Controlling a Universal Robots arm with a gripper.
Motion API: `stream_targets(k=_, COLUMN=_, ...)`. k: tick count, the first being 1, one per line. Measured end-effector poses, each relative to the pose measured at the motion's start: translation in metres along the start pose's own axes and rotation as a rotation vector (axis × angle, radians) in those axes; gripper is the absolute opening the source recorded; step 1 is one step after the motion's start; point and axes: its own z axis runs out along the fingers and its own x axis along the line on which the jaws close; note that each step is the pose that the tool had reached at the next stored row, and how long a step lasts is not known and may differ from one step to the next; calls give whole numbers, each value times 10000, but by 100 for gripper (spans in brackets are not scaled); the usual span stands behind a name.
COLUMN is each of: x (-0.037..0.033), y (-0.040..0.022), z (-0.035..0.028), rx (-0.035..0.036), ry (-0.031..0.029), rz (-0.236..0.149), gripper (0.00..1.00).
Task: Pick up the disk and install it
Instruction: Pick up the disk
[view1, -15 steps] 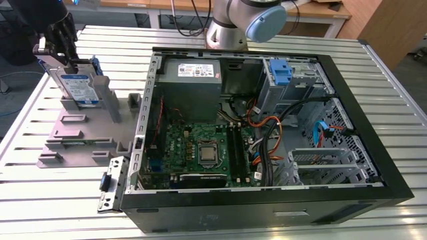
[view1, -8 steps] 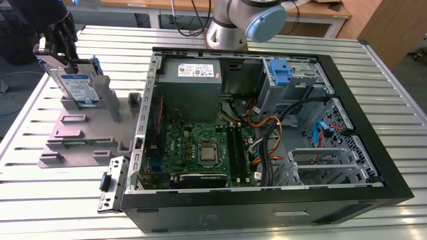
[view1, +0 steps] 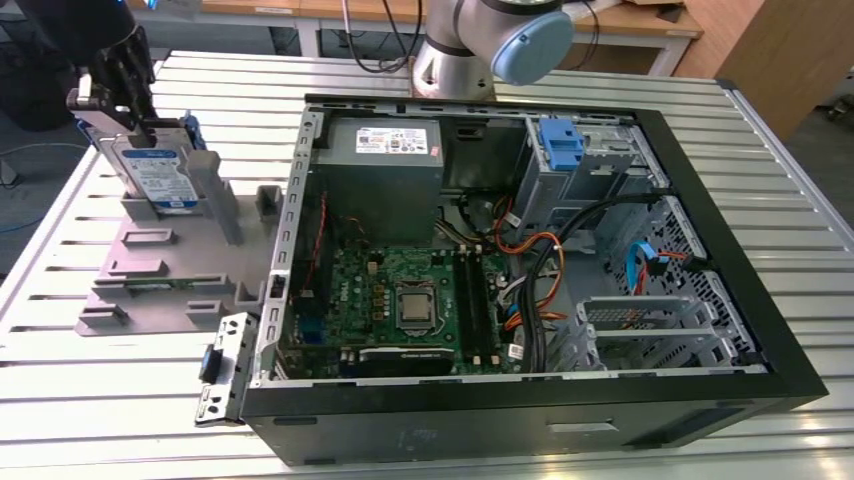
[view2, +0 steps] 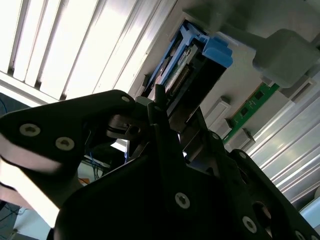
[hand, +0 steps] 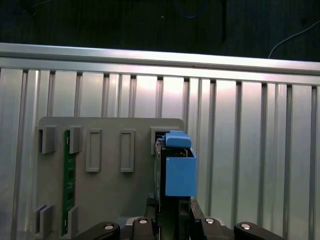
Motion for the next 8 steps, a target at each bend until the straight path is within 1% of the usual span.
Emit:
stream_targets(k=3, x=0, y=-1, z=2, rx=19, ry=-8, rz=482, gripper=35)
stream_targets(k=4, x=0, y=0, z=3, rx=23, ry=-8, rz=558, gripper=35)
stream_targets(k=8, x=0, y=0, z=3, rx=25, ry=-9, rz=569, gripper=35)
